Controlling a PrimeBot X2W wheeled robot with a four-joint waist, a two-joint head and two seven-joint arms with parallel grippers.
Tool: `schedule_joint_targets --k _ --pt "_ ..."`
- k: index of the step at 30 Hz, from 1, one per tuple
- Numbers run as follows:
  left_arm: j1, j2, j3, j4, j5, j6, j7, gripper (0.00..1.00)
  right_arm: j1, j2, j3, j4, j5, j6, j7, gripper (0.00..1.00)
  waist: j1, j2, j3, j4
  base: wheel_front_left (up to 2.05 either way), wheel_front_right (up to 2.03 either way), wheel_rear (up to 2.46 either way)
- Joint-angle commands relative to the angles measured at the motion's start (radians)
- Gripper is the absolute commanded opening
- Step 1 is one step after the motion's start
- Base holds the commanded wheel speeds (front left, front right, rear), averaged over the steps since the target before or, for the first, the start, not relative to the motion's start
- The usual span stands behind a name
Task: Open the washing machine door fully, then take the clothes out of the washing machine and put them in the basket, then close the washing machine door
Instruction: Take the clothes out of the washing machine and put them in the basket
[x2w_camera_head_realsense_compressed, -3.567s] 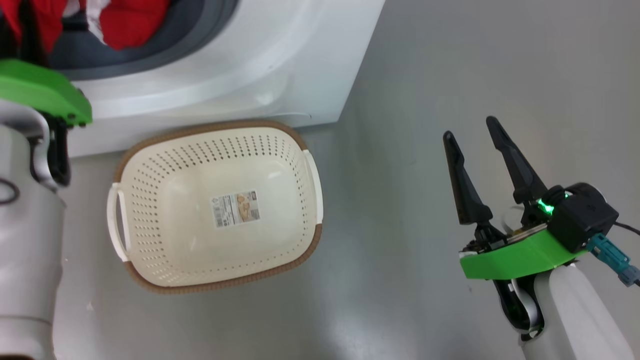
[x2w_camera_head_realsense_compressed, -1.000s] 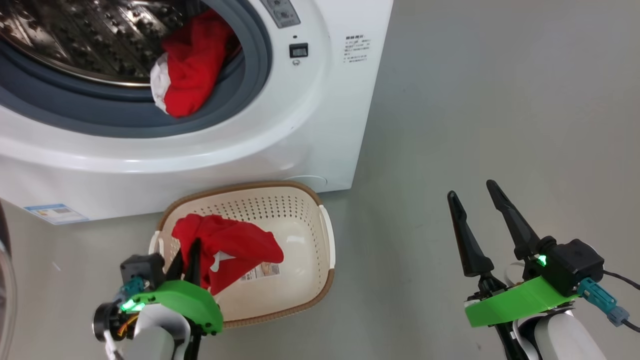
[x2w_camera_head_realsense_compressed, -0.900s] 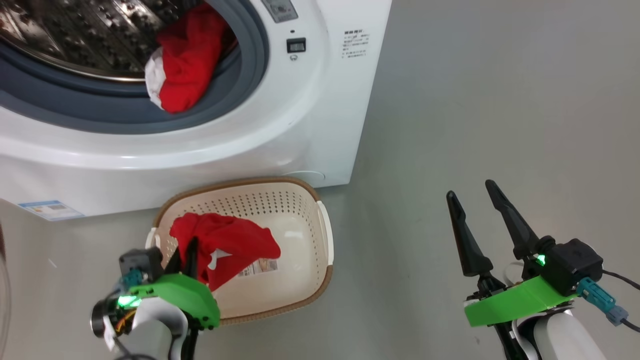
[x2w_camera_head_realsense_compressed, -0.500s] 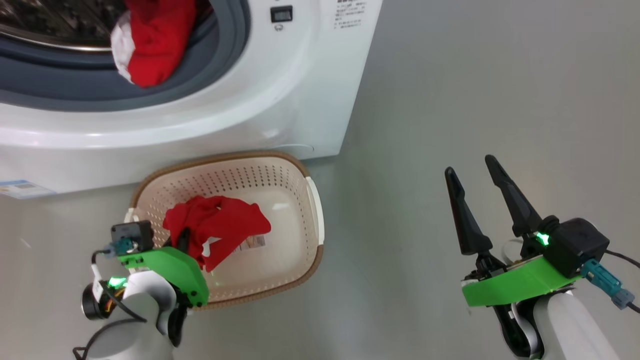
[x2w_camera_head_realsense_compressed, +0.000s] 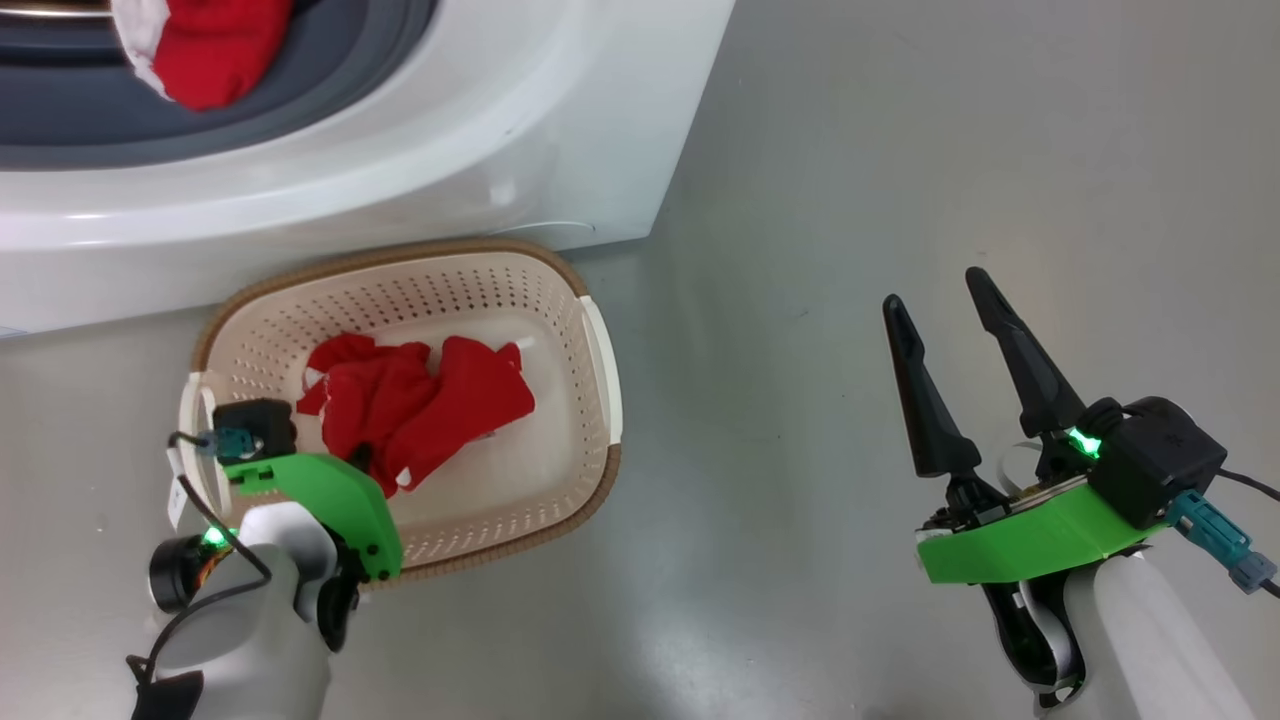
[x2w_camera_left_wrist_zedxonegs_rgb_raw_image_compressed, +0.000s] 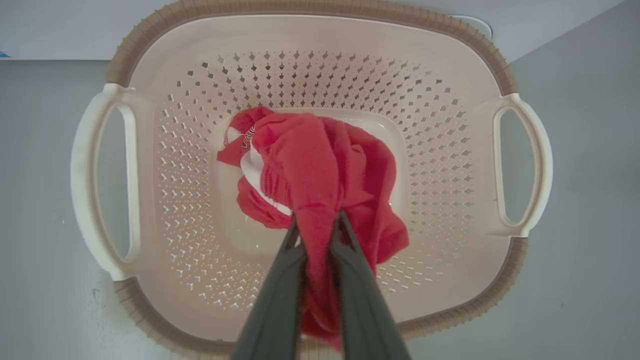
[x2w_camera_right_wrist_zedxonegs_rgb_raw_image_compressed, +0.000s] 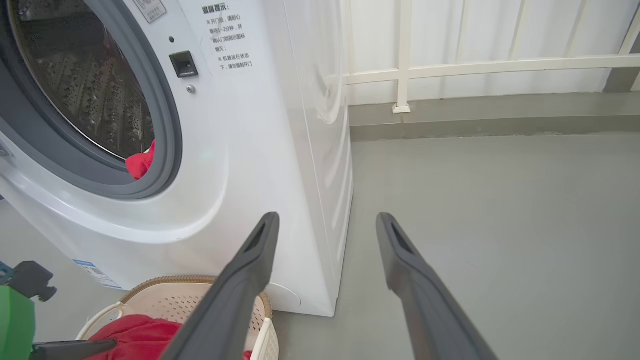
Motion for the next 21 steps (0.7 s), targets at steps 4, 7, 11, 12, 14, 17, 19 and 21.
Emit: schedule_joint_targets --k 4,7,11,12,14,17,19,21 --pt "0.003 0.039 0.010 0.001 -0.007 -0.007 0.028 0.00 -0.011 -0.001 0.031 -0.023 0.006 0.005 -0.006 1.00 -0.0001 -0.0001 0.019 -0.013 0.00 0.00 0.00" --pt "0.010 0.041 0.004 0.005 -0.010 -0.011 0.055 0.00 -0.014 -0.001 0.034 -0.021 0.009 0.005 -0.006 1.00 -0.0001 -0.0001 0.026 -0.016 0.00 0.00 0.00" --pt "0.012 0.044 0.001 0.008 -0.014 -0.011 0.059 0.29 -0.015 -0.001 0.036 -0.021 0.011 0.005 -0.006 1.00 -0.0001 -0.0001 0.031 -0.019 0.00 0.00 0.00" --pt "0.011 0.044 -0.001 0.008 -0.014 -0.010 0.054 0.34 -0.015 -0.001 0.036 -0.020 0.011 0.005 -0.006 1.00 -0.0001 -0.0001 0.030 -0.018 0.00 0.00 0.00" --pt "0.007 0.043 -0.009 0.008 -0.009 -0.010 0.035 0.44 -0.015 -0.001 0.034 -0.017 0.010 0.005 -0.006 1.00 -0.0001 -0.0001 0.027 -0.017 0.00 0.00 0.00" --pt "0.002 0.037 -0.014 0.009 -0.009 -0.010 0.014 1.00 -0.015 -0.001 0.029 -0.011 0.008 0.005 -0.006 1.00 -0.0001 -0.0001 0.017 -0.010 0.00 0.00 0.00" --pt "0.001 0.035 -0.019 0.009 -0.008 -0.009 -0.008 1.00 -0.015 -0.001 0.026 -0.006 0.004 0.005 -0.006 1.00 -0.0001 -0.0001 0.005 -0.005 0.00 0.00 0.00" --pt "0.001 0.031 -0.022 0.009 -0.009 -0.012 -0.032 1.00 -0.014 -0.001 0.022 -0.002 0.000 0.005 -0.006 1.00 -0.0001 -0.0001 -0.007 0.001 0.00 0.00 0.00"
